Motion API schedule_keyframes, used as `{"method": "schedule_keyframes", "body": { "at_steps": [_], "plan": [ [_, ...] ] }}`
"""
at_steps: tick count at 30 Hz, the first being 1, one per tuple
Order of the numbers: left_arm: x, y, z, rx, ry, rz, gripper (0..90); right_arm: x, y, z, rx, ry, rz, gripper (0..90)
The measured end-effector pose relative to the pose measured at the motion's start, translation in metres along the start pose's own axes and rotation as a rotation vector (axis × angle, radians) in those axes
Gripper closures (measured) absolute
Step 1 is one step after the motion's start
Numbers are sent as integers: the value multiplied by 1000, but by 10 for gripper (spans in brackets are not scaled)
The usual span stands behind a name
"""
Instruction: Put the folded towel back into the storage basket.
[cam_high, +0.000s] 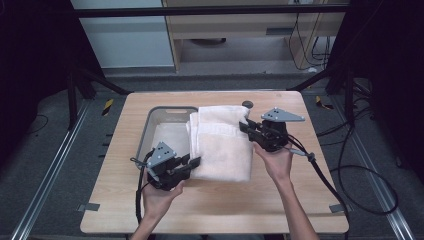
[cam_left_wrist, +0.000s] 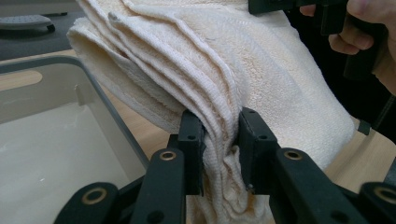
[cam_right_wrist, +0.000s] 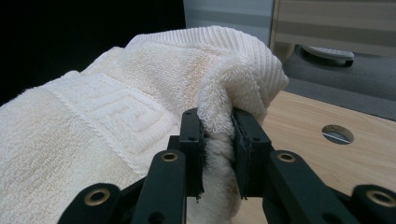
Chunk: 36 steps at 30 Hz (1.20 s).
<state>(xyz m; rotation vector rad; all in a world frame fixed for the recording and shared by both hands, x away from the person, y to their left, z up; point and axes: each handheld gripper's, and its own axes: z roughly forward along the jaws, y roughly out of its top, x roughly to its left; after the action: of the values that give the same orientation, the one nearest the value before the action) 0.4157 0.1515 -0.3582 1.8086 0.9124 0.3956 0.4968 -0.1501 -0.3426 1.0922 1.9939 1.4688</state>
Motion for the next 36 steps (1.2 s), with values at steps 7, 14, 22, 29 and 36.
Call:
{"method": "schedule_keyframes", "body": {
  "at_steps": [7,14,22,29,36],
  "plan": [
    [8,2,-7,-18,16,-14,723,6,8,8,-5,5,-10,754],
    [16,4,-15,-37,31,-31,723,13,16,16,-12,18,-15,754],
    [24,4,-23,-50,53,-45,724,20,23,27,-15,27,-24,754],
    [36,6,-33,-68,78,-64,724,30,34,41,-13,39,-33,754],
    [49,6,-43,-83,111,-86,725,41,42,57,-14,54,-41,754]
  ]
}}
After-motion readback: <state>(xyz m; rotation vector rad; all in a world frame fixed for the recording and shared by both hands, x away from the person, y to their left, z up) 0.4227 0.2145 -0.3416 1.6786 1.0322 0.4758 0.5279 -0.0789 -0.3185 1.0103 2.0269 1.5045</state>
